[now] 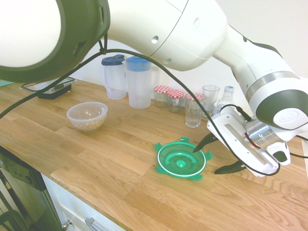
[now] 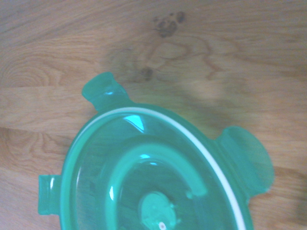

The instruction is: Cover the lid of food container

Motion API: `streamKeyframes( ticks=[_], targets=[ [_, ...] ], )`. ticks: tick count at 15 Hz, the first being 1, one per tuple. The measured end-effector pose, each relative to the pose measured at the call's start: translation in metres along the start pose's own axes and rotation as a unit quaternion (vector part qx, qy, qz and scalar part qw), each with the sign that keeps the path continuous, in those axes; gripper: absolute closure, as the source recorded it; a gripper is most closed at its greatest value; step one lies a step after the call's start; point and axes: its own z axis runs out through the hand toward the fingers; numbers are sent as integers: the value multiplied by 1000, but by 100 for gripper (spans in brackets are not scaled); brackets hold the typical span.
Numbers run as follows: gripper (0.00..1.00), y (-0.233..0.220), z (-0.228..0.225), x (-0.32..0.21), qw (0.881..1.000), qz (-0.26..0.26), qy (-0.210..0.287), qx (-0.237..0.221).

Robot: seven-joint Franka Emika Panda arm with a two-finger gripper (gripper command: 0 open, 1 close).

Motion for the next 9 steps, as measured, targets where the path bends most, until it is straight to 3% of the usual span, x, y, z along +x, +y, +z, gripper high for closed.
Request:
streamKeyframes(
  ticks=[3,4,9],
  targets=[
    [0,-7,14,1,1000,-13,-19,4],
    [100,-6,19,1,999,-18,-28,6],
    [100,-7,36,-2,998,-33,-56,19]
  ],
)
